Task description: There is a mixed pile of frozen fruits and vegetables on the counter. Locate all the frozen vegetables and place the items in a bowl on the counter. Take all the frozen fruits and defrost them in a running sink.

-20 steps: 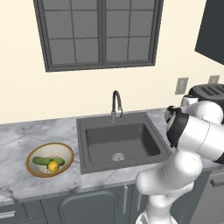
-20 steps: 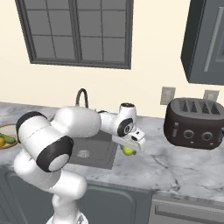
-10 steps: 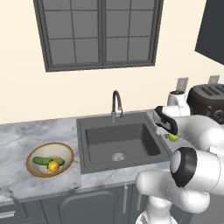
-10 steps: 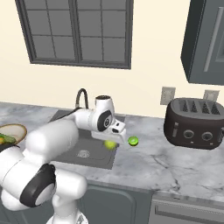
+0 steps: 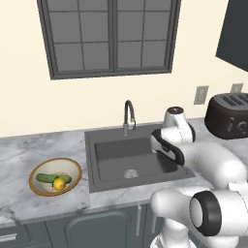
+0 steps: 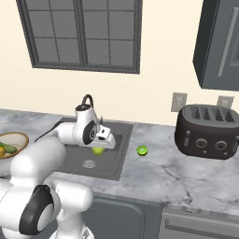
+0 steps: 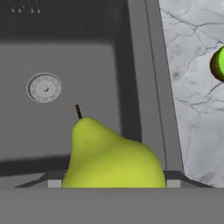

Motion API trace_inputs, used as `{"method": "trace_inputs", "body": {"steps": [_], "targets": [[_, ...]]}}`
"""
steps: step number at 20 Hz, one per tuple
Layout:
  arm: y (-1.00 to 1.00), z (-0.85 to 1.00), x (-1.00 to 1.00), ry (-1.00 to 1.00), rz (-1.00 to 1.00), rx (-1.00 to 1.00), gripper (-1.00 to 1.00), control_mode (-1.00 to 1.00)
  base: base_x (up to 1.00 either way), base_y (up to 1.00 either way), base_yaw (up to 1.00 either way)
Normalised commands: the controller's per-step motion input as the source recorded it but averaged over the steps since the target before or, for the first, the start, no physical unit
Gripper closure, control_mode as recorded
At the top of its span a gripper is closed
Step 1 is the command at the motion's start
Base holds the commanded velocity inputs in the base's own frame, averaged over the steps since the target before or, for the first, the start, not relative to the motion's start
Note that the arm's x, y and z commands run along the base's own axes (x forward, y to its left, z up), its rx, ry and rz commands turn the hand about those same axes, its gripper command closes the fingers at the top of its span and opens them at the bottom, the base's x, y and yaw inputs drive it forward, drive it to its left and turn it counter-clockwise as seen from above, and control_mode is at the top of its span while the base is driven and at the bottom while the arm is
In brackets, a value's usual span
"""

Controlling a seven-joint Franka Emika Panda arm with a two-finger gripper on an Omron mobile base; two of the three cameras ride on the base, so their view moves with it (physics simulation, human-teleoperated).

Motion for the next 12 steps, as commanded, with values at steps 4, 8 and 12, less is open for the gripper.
{"method": "trace_inputs", "body": {"steps": [4, 8, 12], "targets": [[0.68, -0.21, 0.51, -0.1, 0.11, -0.01, 1.0, -1.0, 0.0, 0.0, 0.0], [0.35, -0.51, 0.37, -0.09, 0.02, 0.0, 1.0, -1.0, 0.0, 0.0, 0.0], [0.0, -0.47, 0.5, -0.01, -0.01, 0.08, 1.0, -1.0, 0.0, 0.0, 0.0]]}}
